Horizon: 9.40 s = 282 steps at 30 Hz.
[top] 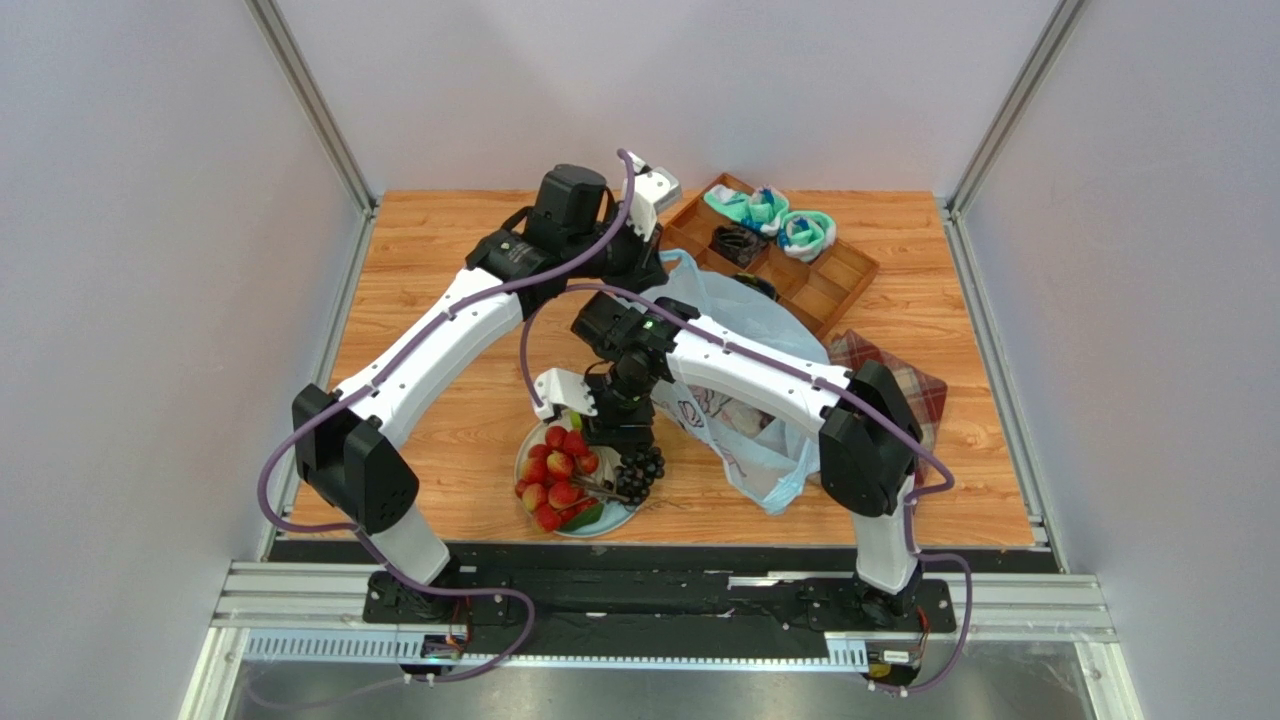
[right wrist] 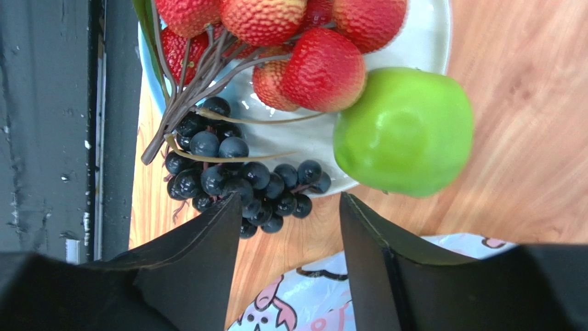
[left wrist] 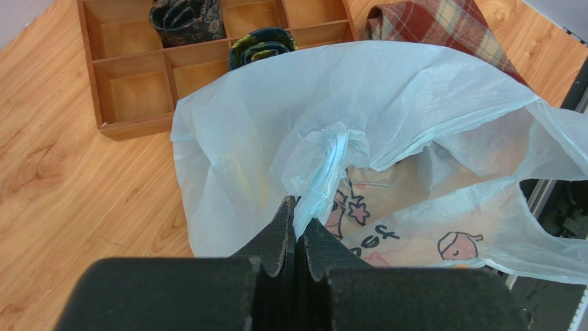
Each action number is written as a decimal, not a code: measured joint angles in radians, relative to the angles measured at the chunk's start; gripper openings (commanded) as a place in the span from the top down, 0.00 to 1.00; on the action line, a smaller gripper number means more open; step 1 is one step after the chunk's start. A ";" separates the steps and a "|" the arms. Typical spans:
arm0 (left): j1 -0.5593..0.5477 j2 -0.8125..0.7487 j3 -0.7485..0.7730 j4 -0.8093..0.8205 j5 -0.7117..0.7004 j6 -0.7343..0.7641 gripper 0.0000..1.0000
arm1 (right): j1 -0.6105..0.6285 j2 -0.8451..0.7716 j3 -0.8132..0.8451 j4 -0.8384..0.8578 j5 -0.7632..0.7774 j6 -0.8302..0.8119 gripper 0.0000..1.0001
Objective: Take the fake fruits out of the plastic bag
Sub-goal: Place the fake fruit on the plate, then take out the fake fruit from the plastic bag, then place the fake fruit on the plate, then adjust the plastic bag at the center of the board.
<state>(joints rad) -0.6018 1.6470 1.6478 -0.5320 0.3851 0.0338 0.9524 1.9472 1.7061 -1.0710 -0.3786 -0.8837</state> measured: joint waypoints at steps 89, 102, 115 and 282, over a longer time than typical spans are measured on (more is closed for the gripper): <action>-0.006 -0.055 -0.034 -0.068 0.013 0.020 1.00 | -0.484 -0.260 -0.135 -0.192 0.080 -0.282 0.58; -0.007 -0.052 -0.034 -0.077 -0.073 0.074 1.00 | -0.537 -0.029 -0.114 -0.047 0.182 -0.376 0.40; -0.007 -0.021 0.013 -0.068 -0.057 0.060 1.00 | -0.609 -0.120 -0.149 0.019 0.285 -0.347 0.39; 0.068 -0.140 -0.332 -0.008 0.038 -0.204 1.00 | -0.505 -0.329 -0.359 0.121 0.080 0.089 0.48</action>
<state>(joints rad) -0.5335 1.5070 1.3155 -0.5404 0.4229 -0.1699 0.4477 1.6180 1.3476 -0.9497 -0.2989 -0.7952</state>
